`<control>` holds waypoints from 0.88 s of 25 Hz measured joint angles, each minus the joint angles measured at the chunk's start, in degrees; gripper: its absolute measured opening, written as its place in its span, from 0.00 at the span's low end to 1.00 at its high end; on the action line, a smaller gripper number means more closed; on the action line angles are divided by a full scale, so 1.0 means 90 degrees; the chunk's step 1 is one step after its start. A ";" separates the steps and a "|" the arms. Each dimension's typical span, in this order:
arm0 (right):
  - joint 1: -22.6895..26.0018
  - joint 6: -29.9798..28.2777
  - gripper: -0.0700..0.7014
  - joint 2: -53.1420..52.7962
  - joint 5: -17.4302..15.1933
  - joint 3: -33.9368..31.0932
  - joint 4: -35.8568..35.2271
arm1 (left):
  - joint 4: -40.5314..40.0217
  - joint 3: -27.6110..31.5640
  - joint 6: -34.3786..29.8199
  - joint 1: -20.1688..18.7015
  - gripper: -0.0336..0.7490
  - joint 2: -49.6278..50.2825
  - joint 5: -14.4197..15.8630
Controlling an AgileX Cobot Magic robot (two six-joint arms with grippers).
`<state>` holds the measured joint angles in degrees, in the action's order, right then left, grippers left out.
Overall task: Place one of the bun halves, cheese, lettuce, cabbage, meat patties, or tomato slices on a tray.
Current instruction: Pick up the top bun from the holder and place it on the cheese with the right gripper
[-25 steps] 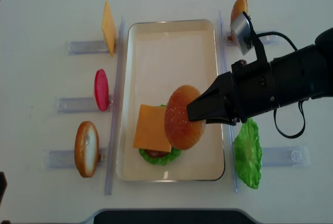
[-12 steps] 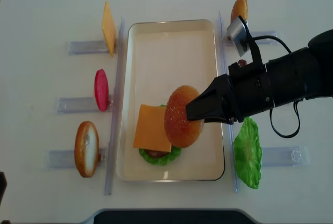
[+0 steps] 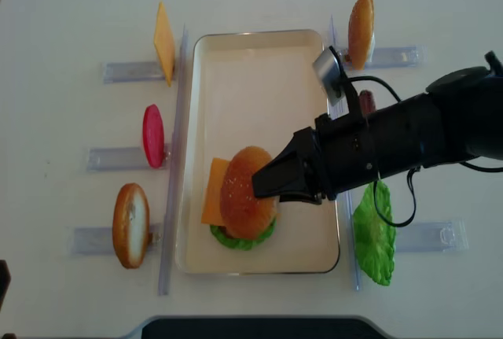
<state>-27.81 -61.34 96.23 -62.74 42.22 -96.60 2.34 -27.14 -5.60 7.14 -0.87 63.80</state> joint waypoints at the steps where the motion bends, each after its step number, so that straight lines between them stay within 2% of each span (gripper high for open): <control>1: -0.0039 -0.0065 0.39 0.0095 0.0006 0.0000 -0.0147 | 0.0000 0.0000 0.0000 0.0000 0.32 0.0000 0.0000; 9: -0.0227 -0.0260 0.39 0.0627 0.0056 0.0204 -0.0548 | 0.0000 0.0000 0.0000 0.0000 0.32 0.0000 0.0000; 22: -0.0269 -0.0327 0.39 0.1193 0.0105 0.0472 -0.0592 | 0.0000 0.0000 0.0000 0.0000 0.32 0.0000 0.0000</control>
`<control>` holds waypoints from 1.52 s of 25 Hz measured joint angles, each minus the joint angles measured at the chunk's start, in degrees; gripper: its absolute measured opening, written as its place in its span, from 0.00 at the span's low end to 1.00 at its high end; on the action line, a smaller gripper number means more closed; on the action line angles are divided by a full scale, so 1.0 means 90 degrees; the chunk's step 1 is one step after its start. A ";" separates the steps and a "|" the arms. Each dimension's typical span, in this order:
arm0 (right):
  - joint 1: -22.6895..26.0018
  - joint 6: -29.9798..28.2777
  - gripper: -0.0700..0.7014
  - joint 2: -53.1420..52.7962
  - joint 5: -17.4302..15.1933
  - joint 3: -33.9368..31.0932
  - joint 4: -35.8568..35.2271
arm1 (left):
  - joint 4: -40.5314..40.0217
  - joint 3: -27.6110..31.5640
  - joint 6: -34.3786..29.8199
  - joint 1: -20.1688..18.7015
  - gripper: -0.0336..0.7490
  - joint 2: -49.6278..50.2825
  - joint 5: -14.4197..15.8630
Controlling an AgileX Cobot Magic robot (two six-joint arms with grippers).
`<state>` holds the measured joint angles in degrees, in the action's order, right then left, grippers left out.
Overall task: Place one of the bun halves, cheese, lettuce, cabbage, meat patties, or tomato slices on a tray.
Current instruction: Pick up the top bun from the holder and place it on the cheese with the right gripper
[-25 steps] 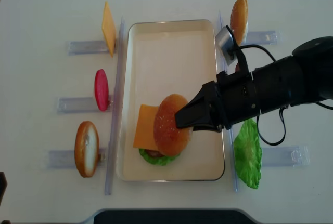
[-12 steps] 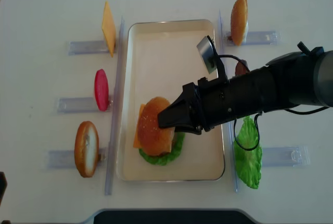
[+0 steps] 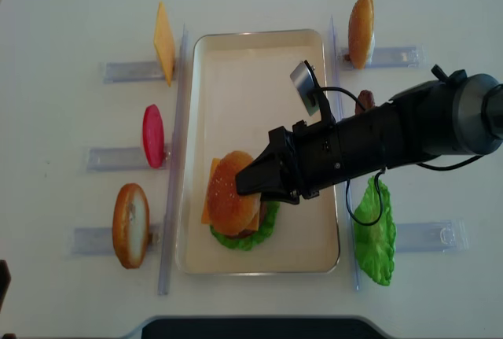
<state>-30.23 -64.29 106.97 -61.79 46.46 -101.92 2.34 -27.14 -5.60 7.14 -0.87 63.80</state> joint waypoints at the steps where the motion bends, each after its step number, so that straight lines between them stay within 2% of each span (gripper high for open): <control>1: 0.0000 0.0000 0.39 0.0033 0.0008 0.0018 0.0000 | 0.0000 0.0000 0.0000 0.0000 0.32 0.0000 0.0000; 38: -0.0007 -0.0008 0.39 0.0056 0.0290 0.0128 -0.0027 | 0.0000 0.0000 0.0000 0.0000 0.32 0.0000 0.0000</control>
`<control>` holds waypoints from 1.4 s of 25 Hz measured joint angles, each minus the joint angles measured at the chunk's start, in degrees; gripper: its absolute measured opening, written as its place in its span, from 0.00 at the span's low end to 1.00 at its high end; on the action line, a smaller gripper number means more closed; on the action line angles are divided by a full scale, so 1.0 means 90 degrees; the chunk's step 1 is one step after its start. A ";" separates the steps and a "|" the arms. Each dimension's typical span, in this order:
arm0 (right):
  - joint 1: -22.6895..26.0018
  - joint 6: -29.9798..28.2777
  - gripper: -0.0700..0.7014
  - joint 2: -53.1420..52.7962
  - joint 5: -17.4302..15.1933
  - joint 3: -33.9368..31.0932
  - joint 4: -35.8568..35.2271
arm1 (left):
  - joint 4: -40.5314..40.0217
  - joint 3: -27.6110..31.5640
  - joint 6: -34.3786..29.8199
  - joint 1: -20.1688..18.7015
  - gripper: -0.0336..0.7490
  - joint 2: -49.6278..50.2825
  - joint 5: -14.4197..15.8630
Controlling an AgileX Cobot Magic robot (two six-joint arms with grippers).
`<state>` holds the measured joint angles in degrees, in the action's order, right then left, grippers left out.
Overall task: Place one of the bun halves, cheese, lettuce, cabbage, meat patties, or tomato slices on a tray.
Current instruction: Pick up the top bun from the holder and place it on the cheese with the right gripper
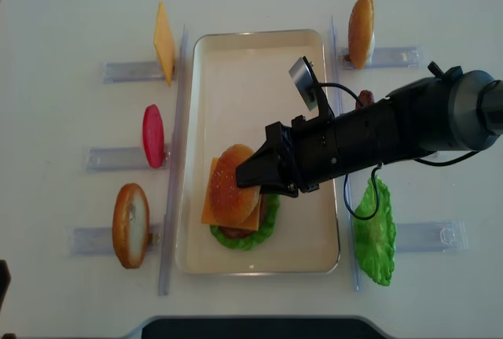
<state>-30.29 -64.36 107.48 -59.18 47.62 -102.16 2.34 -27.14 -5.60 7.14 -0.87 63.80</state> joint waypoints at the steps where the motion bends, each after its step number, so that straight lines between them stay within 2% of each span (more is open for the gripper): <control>1: -0.0005 0.0000 0.39 0.0000 0.0000 0.0000 0.0000 | 0.0000 0.0000 0.0000 0.0000 0.32 0.0000 0.0000; 21: -0.0068 -0.0182 0.39 0.0000 0.0108 0.0011 -0.0007 | 0.0000 0.0000 0.0000 0.0000 0.32 0.0000 0.0000; 27: -0.0068 -0.0196 0.54 0.0000 0.0225 0.0019 0.0072 | 0.0000 0.0000 0.0000 0.0000 0.32 0.0000 0.0000; 35: -0.0068 -0.0210 0.57 0.0000 0.0329 0.0040 0.0346 | 0.0000 0.0000 0.0000 0.0000 0.32 0.0000 0.0000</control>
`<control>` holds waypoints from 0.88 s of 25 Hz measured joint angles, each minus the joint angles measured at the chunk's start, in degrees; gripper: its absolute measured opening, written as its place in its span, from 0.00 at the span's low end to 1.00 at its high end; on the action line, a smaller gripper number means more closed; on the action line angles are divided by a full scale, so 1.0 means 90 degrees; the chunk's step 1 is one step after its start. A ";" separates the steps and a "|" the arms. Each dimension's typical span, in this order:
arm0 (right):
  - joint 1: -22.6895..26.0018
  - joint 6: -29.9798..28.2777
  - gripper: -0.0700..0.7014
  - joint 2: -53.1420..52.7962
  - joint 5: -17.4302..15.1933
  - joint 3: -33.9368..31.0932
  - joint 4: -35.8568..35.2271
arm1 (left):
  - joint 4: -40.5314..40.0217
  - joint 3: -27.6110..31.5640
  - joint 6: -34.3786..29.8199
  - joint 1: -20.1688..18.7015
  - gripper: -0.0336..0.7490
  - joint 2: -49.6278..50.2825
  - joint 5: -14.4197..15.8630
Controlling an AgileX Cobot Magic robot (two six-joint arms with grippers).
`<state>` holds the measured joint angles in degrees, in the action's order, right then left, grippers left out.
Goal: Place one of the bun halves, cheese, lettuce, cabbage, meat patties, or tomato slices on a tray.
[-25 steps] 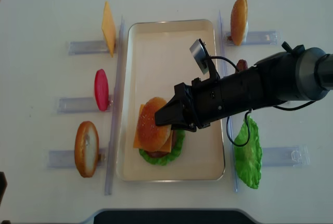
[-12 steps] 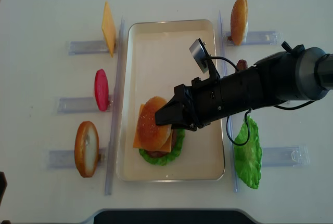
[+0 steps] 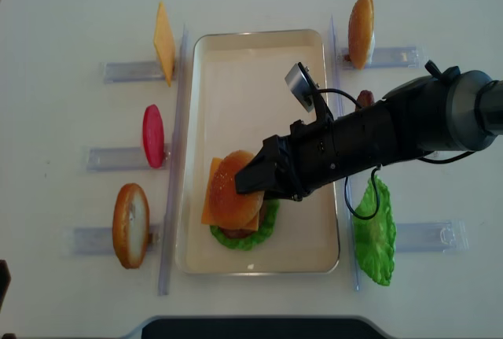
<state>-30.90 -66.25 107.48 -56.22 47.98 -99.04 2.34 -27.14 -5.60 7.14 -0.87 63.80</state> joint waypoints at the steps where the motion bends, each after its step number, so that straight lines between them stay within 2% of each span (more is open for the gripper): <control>1: 0.0000 0.0000 0.57 -0.0017 0.0018 0.0000 0.0062 | 0.0000 0.0000 0.0000 0.0000 0.32 0.0000 0.0000; 3: 0.0000 0.0025 0.57 -0.0119 0.0171 0.0000 0.0240 | 0.0000 0.0000 0.0000 0.0000 0.32 0.0000 0.0000; 10: 0.0000 0.0591 0.61 -0.0703 0.1056 0.0000 0.1170 | 0.0000 0.0000 0.0000 0.0000 0.32 0.0000 0.0000; 16: 0.0000 0.0817 0.61 -0.0829 0.1346 0.0000 0.1593 | 0.0000 0.0000 0.0000 0.0000 0.32 0.0000 0.0000; 22: 0.0000 0.1046 0.61 -0.1309 0.1970 0.0000 0.2222 | 0.0000 0.0000 0.0000 0.0000 0.32 0.0000 0.0000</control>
<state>-30.90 -56.83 95.70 -38.49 47.98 -79.04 2.34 -27.14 -5.60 7.14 -0.87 63.80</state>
